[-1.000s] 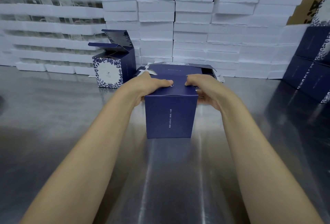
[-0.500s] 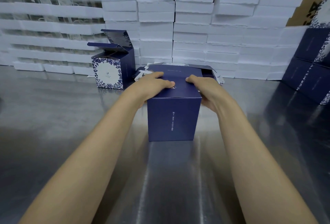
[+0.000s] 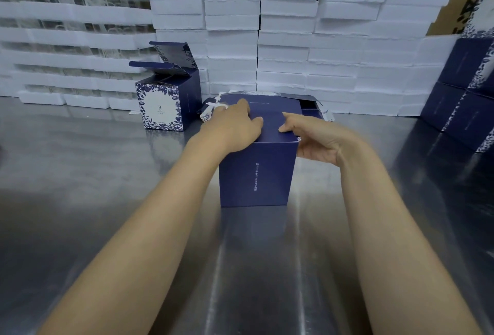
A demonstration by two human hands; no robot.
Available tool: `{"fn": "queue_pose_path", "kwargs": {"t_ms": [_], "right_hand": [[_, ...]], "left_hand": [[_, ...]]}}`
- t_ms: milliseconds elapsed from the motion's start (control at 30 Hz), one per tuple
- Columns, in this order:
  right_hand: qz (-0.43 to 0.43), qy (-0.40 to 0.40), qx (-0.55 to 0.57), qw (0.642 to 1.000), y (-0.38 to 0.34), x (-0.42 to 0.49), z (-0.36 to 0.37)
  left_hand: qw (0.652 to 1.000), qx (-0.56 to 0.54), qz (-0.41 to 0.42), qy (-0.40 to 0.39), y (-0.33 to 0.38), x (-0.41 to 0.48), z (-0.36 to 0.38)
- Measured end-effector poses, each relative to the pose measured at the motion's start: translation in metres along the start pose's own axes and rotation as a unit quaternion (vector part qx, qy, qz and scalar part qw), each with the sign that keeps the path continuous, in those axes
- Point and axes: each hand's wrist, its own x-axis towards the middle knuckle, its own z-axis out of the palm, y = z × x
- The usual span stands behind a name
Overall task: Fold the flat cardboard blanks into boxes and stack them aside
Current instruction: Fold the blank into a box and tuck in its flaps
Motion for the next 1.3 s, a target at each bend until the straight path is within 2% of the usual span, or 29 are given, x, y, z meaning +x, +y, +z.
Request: {"fn": "queue_pose_path", "kwargs": {"t_ms": [233, 400, 467, 533, 567, 600, 633, 667, 700, 733, 833, 867, 933, 1100, 1200, 1300], "right_hand": [[0.010, 0.054, 0.031, 0.998, 0.003, 0.003, -0.004], [-0.005, 0.183, 0.037, 0.982, 0.001, 0.012, 0.005], [-0.012, 0.204, 0.046, 0.978, 0.000, 0.014, 0.008], [-0.009, 0.202, 0.063, 0.977, -0.001, 0.012, 0.004], [-0.009, 0.205, 0.071, 0.976, -0.003, 0.010, 0.002], [-0.010, 0.214, 0.071, 0.974, -0.004, 0.008, 0.000], [-0.010, 0.223, 0.059, 0.973, -0.006, 0.005, -0.003], [-0.007, 0.230, 0.032, 0.973, -0.009, 0.003, -0.004], [0.000, 0.232, -0.007, 0.973, -0.012, 0.000, -0.005], [0.012, 0.229, -0.059, 0.972, -0.017, -0.003, -0.007], [0.046, 0.199, -0.214, 0.955, -0.030, -0.011, -0.007], [0.052, 0.185, -0.248, 0.950, -0.032, -0.012, -0.006], [0.053, 0.148, -0.272, 0.949, -0.032, -0.014, -0.003], [0.027, 0.086, -0.224, 0.971, -0.026, -0.014, -0.001], [0.050, 0.056, -0.158, 0.985, -0.021, -0.012, -0.001], [0.049, 0.065, -0.107, 0.991, -0.014, -0.006, 0.005]], "left_hand": [[0.997, 0.026, 0.038, -0.066, 0.002, -0.001, -0.002], [0.996, 0.024, 0.052, -0.071, 0.002, 0.000, -0.001], [0.995, 0.013, 0.071, -0.073, 0.000, 0.000, -0.002], [0.994, -0.046, 0.100, -0.024, -0.004, 0.001, -0.003], [0.992, -0.071, 0.099, 0.031, -0.006, 0.001, -0.003], [0.989, -0.063, 0.079, 0.105, -0.009, 0.001, -0.003], [0.983, -0.013, 0.041, 0.178, -0.011, 0.000, -0.005], [0.975, 0.048, -0.005, 0.218, -0.013, 0.000, -0.009], [0.971, 0.087, -0.047, 0.216, -0.017, 0.000, -0.013], [0.977, 0.090, -0.076, 0.178, -0.020, 0.001, -0.017], [0.997, 0.001, -0.078, -0.004, -0.022, 0.000, -0.028], [0.997, -0.023, -0.069, -0.039, -0.021, -0.002, -0.028], [0.995, -0.070, -0.055, -0.051, -0.020, 0.000, -0.024], [0.967, -0.250, -0.047, -0.022, -0.026, 0.008, -0.011], [0.960, -0.276, -0.040, -0.021, -0.028, 0.011, -0.007], [0.960, -0.275, -0.040, -0.021, -0.030, 0.013, -0.007]]}}
